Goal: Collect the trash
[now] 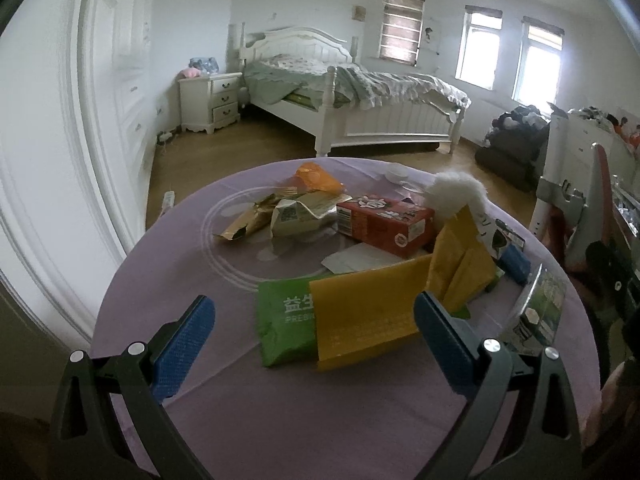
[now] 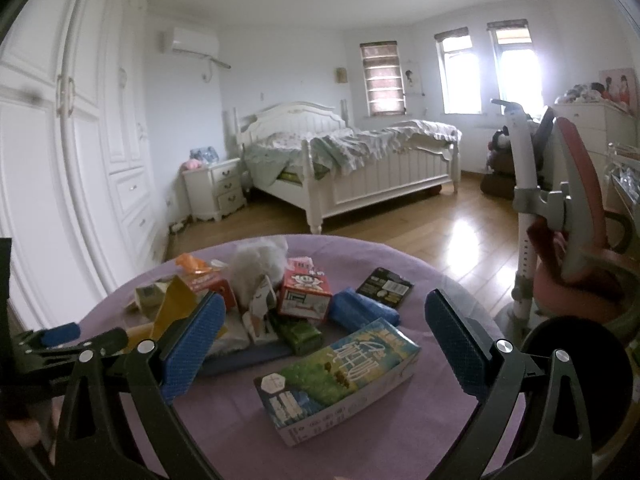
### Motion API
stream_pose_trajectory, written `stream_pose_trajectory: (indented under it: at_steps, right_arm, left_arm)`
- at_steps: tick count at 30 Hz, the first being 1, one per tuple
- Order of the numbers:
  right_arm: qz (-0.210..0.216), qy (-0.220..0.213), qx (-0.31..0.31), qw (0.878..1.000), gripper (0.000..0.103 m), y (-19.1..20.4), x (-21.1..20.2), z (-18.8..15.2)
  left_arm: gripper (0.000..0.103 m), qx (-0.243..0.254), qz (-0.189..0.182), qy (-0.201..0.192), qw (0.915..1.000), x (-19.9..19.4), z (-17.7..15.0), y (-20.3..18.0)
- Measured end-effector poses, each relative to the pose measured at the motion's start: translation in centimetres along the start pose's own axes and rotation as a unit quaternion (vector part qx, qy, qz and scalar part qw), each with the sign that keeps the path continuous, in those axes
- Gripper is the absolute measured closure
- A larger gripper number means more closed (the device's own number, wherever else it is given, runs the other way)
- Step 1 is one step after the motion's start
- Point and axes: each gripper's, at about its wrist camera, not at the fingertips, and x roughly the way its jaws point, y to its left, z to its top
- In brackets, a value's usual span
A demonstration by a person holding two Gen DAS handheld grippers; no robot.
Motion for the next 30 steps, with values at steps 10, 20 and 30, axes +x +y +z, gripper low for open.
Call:
stream_pose_trajectory:
  at_steps: [10, 20, 30]
  right_arm:
    - [0.000, 0.001, 0.000, 1.000, 0.004, -0.13, -0.02, -0.04]
    - [0.001, 0.002, 0.001, 1.000, 0.004, -0.07, 0.08, -0.10]
    - [0.001, 0.002, 0.001, 1.000, 0.004, -0.08, 0.01, -0.07]
  left_arm:
    - [0.005, -0.012, -0.002, 0.007, 0.9999, 0.19, 0.00, 0.55]
    - [0.005, -0.012, 0.001, 0.005, 0.9999, 0.15, 0.03, 0.62]
    - [0.005, -0.013, 0.000, 0.006, 0.9999, 0.08, -0.02, 0.59]
